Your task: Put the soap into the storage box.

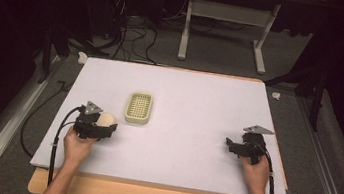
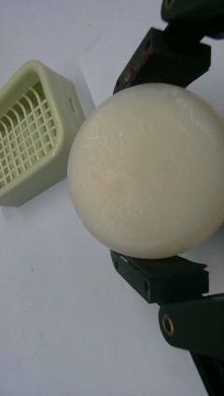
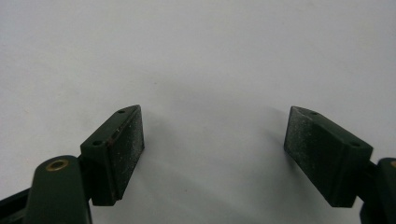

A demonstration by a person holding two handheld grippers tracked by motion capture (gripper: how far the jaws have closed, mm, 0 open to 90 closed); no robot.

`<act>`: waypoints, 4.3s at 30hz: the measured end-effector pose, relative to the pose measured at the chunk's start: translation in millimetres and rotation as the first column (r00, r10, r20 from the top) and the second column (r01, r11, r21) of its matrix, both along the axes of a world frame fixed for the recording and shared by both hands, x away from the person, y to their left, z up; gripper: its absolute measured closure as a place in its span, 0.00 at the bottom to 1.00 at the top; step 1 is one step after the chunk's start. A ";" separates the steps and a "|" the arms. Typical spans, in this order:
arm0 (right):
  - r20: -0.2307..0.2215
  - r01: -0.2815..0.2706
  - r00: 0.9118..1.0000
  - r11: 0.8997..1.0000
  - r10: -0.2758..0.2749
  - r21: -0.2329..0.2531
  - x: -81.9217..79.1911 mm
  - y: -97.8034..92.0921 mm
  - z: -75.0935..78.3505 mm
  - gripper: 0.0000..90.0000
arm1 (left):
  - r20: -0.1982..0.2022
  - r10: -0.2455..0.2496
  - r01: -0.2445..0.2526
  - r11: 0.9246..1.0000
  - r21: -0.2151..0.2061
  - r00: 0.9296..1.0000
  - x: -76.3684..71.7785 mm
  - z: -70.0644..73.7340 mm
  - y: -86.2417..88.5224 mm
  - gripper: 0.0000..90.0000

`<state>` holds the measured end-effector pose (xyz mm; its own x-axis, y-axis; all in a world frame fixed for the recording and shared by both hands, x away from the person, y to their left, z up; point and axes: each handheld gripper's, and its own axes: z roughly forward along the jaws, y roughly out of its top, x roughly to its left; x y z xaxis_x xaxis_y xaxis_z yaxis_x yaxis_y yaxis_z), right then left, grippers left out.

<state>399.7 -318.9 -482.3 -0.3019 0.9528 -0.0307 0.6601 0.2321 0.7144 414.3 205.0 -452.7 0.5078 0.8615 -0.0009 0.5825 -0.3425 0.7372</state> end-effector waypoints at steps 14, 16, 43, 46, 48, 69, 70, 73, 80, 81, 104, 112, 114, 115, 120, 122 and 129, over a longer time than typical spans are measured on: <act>0.006 -0.002 1.000 1.000 0.002 -0.009 -0.6 0.8 0.0 0.23 | -0.004 -0.051 0.051 0.999 -0.016 0.999 -3.6 13.4 -9.1 0.27; 0.006 -0.002 1.000 1.000 0.002 -0.009 -0.6 0.9 0.0 0.23 | -0.001 -0.055 0.055 0.998 -0.019 0.998 -3.5 14.2 -10.5 0.27; 0.007 -0.004 1.000 1.000 0.004 -0.011 -0.8 1.1 0.1 0.23 | 0.009 -0.134 0.134 0.988 -0.076 0.991 13.3 34.7 -41.6 0.27; 0.006 -0.002 1.000 1.000 0.002 -0.010 -0.9 1.1 0.1 0.23 | 0.012 -0.140 0.141 0.988 -0.070 0.990 15.5 37.5 -45.5 0.27; 0.007 -0.004 1.000 1.000 0.004 -0.011 -0.8 1.0 0.1 0.23 | 0.008 -0.146 0.146 0.986 -0.086 0.989 17.6 38.5 -46.7 0.27; 0.007 -0.002 1.000 1.000 0.003 -0.009 -0.6 0.9 0.0 0.23 | -0.015 -0.134 0.132 0.987 -0.096 0.991 44.4 43.4 -60.0 0.27; 0.007 -0.003 1.000 1.000 0.003 -0.009 -0.6 0.9 0.0 0.23 | -0.014 -0.134 0.132 0.986 -0.101 0.991 46.0 43.5 -60.3 0.27; 0.007 -0.003 1.000 1.000 0.003 -0.009 -0.6 0.9 0.0 0.23 | -0.019 -0.122 0.120 0.989 -0.086 0.992 50.9 43.4 -62.6 0.27; 0.008 -0.003 1.000 1.000 0.003 -0.010 -0.6 0.8 0.0 0.23 | -0.023 -0.108 0.106 0.992 -0.070 0.994 61.6 41.1 -69.8 0.27; 0.007 -0.003 1.000 1.000 0.003 -0.009 -0.6 0.9 0.0 0.23 | -0.025 -0.106 0.104 0.992 -0.074 0.994 63.1 40.2 -70.2 0.27; 0.008 -0.004 1.000 1.000 0.004 -0.011 -0.9 1.1 0.1 0.23 | -0.071 -0.076 0.076 0.997 0.005 0.995 86.5 17.1 -90.7 0.27; 0.006 -0.005 1.000 1.000 0.005 -0.012 -1.0 1.1 0.2 0.23 | -0.091 -0.070 0.073 0.997 0.030 0.993 91.2 10.5 -93.5 0.27; 0.008 -0.004 1.000 1.000 0.004 -0.012 -0.9 1.1 0.1 0.23 | -0.095 -0.067 0.071 0.997 0.032 0.993 92.0 9.5 -93.4 0.27; 0.007 -0.005 1.000 1.000 0.005 -0.012 -1.0 1.1 0.2 0.23 | -0.097 -0.069 0.072 0.997 0.033 0.993 92.5 9.3 -93.1 0.27; 0.006 -0.005 1.000 1.000 0.005 -0.012 -1.0 1.1 0.2 0.23 | -0.098 -0.066 0.070 0.997 0.041 0.993 93.3 8.2 -93.7 0.27; 0.008 -0.004 1.000 1.000 0.004 -0.011 -0.9 1.0 0.1 0.23 | -0.101 -0.068 0.073 0.996 0.048 0.993 93.1 7.0 -94.7 0.27; 0.007 -0.003 1.000 1.000 0.003 -0.009 -0.8 1.0 0.1 0.23 | -0.089 -0.062 0.069 0.995 0.078 0.994 92.7 4.8 -98.2 0.27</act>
<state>398.8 -317.9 -482.2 -0.3046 0.9516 -0.0415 0.6546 0.2408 0.7166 506.9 106.8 -448.0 0.5645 0.8252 0.0214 0.6166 -0.4388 0.6536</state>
